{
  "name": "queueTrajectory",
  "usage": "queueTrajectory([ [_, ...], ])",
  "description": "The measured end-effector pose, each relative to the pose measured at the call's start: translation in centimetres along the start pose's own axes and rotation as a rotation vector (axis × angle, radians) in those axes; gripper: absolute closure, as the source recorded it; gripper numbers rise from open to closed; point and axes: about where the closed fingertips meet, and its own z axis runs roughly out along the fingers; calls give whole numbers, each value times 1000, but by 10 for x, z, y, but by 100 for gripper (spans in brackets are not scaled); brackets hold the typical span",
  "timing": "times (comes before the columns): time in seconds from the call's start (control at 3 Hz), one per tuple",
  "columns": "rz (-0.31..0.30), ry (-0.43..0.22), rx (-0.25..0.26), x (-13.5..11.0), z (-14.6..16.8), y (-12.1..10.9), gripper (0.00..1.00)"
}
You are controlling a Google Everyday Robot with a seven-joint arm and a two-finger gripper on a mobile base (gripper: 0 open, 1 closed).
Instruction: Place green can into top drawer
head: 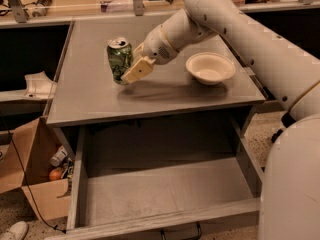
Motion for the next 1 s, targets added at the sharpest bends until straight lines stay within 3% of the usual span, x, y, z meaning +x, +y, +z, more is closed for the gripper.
queueTrajectory([
  [0.67, 11, 41, 76, -20, -54, 27, 100],
  [1.0, 23, 52, 126, -14, -77, 49, 100],
])
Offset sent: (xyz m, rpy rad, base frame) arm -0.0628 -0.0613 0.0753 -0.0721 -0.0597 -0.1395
